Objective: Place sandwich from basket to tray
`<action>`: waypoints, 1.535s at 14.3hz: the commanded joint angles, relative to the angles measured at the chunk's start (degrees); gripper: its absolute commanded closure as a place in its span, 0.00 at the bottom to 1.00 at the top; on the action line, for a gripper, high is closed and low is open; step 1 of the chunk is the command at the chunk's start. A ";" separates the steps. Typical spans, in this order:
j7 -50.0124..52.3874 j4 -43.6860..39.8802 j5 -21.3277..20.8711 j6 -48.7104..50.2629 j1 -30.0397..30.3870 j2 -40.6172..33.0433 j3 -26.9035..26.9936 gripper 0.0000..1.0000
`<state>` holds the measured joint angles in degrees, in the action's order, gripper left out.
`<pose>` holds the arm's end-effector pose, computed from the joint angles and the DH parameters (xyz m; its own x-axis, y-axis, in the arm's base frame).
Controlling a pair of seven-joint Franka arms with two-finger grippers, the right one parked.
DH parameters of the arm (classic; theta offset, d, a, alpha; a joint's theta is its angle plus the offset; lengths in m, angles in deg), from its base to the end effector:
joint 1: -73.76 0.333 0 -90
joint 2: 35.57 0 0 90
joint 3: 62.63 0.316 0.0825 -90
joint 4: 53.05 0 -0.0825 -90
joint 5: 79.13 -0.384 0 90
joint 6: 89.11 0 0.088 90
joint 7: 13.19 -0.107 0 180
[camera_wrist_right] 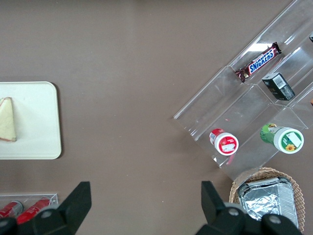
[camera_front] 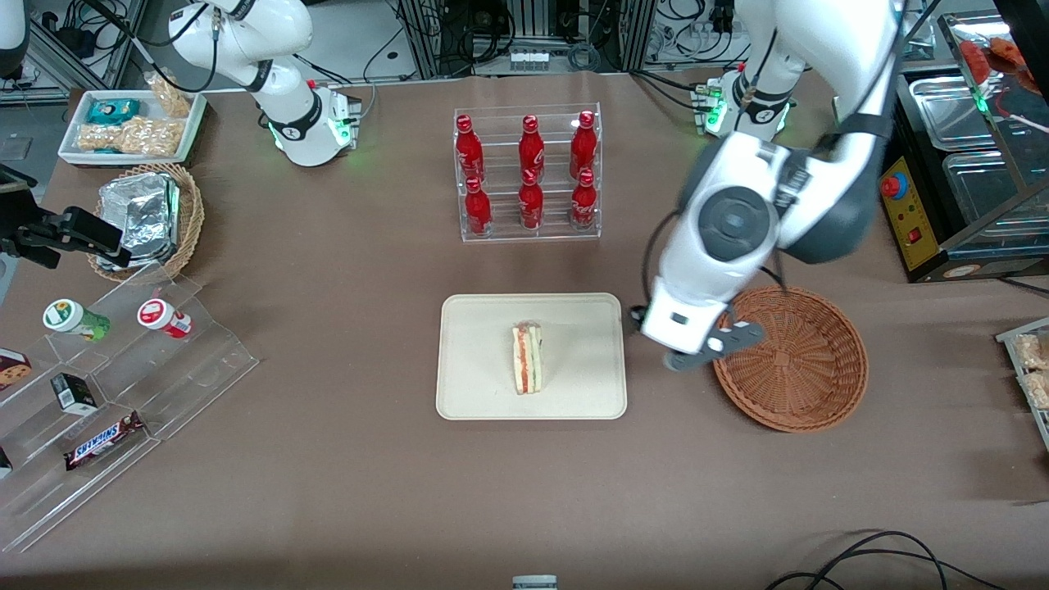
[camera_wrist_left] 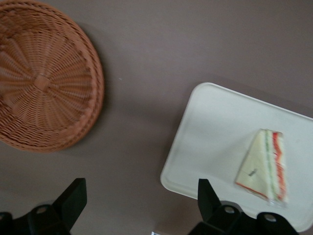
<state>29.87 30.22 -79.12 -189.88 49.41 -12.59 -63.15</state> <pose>0.6068 -0.2803 0.4486 0.9466 0.3141 -0.0723 0.3100 -0.9487 -0.0625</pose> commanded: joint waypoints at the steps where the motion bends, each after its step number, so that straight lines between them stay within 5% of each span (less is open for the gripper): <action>1: -6.47 8.98 0.26 0.40 4.39 -7.93 -0.63 0.00; 10: -26.88 15.87 -0.80 13.93 15.47 -22.44 -0.63 0.00; 17: -43.82 12.09 -0.18 13.58 25.22 -23.86 -4.05 0.00; 22: -45.70 11.56 -0.62 7.88 25.58 -23.51 -4.05 0.00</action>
<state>-14.91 42.45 -79.22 -180.66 74.12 -36.16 -66.09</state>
